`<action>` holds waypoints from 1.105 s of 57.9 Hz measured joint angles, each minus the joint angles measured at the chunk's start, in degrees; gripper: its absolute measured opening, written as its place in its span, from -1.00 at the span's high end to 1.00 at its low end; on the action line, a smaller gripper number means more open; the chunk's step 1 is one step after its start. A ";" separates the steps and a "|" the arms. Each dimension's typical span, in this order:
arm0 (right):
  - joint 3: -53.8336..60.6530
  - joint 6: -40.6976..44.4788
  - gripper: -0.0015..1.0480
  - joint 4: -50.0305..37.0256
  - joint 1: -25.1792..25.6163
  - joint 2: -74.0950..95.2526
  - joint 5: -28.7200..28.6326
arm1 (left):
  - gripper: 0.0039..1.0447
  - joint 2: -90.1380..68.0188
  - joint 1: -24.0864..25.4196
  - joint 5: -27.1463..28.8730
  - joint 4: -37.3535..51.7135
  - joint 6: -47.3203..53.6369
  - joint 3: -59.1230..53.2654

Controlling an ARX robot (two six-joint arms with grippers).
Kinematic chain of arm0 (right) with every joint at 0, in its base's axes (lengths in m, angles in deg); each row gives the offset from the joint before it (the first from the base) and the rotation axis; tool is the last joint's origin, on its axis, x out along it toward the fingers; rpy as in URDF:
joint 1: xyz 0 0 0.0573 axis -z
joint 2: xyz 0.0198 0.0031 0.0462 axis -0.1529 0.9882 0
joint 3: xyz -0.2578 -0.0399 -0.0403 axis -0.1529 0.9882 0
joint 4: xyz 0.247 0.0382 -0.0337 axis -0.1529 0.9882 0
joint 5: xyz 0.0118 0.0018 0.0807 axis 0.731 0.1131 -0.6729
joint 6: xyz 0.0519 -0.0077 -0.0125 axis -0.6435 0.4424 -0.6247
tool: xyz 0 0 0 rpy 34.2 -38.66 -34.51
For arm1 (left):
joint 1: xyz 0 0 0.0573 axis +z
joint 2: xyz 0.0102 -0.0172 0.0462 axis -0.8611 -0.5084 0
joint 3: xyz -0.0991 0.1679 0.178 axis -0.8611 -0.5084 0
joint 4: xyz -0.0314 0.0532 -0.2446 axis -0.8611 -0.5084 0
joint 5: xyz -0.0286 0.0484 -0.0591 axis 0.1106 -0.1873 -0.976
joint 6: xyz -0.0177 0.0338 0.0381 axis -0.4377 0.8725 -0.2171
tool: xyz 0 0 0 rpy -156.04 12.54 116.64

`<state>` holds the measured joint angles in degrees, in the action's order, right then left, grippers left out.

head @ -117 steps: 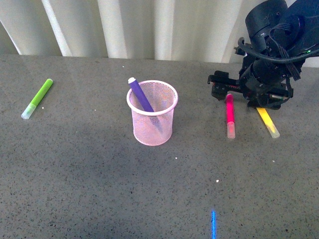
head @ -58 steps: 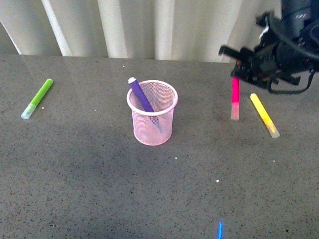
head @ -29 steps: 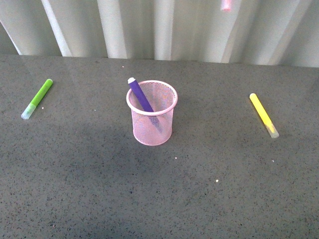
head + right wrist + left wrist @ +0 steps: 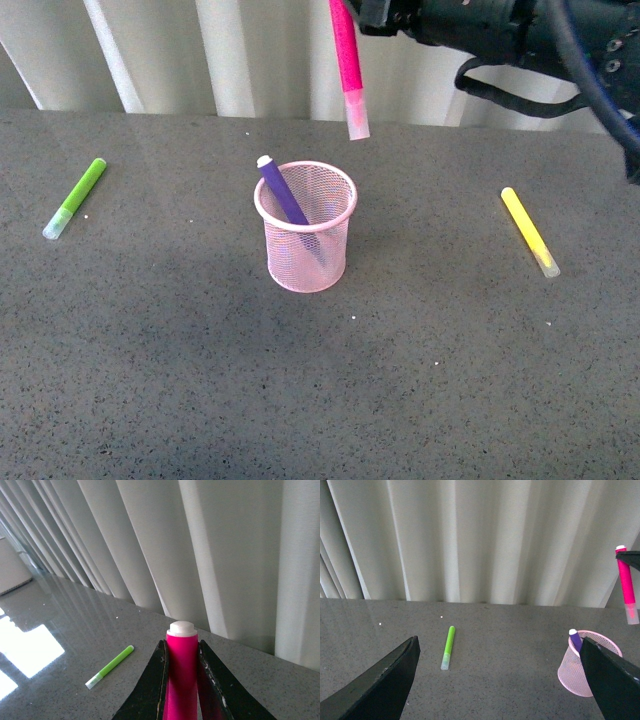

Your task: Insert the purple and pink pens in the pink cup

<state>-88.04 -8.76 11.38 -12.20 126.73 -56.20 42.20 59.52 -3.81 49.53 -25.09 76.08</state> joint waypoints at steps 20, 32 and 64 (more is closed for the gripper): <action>-4.44 5.27 0.79 1.22 -3.80 7.43 1.31 | -0.88 0.00 0.00 0.00 0.00 0.00 0.00; -4.44 6.14 0.79 0.46 -3.87 8.76 1.27 | -0.88 0.00 0.00 0.00 0.00 0.00 0.00; -2.67 4.90 -0.86 -0.55 0.94 5.01 7.06 | -0.88 0.00 0.00 0.00 0.00 0.00 0.00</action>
<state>-90.71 -3.87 10.83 -11.26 131.73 -49.14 42.20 59.52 -3.81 49.53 -25.09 76.08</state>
